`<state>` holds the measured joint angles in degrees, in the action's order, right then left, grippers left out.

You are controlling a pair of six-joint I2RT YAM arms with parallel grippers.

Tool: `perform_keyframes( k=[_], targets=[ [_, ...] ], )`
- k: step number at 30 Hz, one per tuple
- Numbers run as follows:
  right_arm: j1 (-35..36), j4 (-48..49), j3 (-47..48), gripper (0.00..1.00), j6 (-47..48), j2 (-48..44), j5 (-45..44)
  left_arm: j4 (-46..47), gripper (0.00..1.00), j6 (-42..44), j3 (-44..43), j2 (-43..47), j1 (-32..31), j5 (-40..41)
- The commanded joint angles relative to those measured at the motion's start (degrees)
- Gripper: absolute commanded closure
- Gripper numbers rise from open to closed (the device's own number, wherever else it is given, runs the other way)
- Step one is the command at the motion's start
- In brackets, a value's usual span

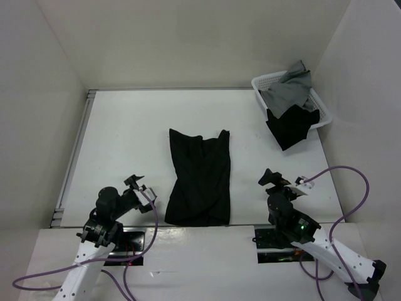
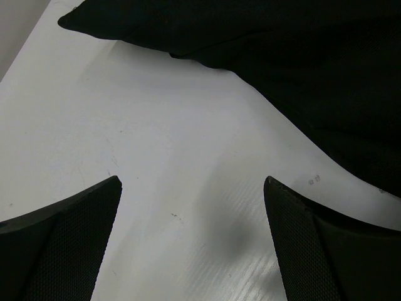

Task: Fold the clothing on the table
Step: Flatten the skirt out

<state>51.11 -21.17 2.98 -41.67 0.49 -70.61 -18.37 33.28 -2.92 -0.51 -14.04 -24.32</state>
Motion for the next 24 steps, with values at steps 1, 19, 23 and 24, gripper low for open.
perform_keyframes(
  k=[1,19,23,24],
  targets=[
    [-0.14,2.71,0.71,0.02,0.89,-4.89,-0.41,-1.23,0.00,1.18,-0.25,7.28,-0.20,-1.70],
    [-0.14,2.71,0.71,0.02,-0.34,-4.89,-3.65,-1.23,0.00,1.18,-0.25,7.28,-0.20,-1.70],
    [-0.14,2.71,1.23,0.02,-1.58,-4.89,-5.33,-1.23,0.00,1.18,-0.25,7.28,-0.20,-1.70],
    [-0.14,2.71,1.24,0.02,-1.57,-4.89,-5.33,-1.23,0.00,1.18,-0.25,7.28,-0.20,-1.70]
  ],
)
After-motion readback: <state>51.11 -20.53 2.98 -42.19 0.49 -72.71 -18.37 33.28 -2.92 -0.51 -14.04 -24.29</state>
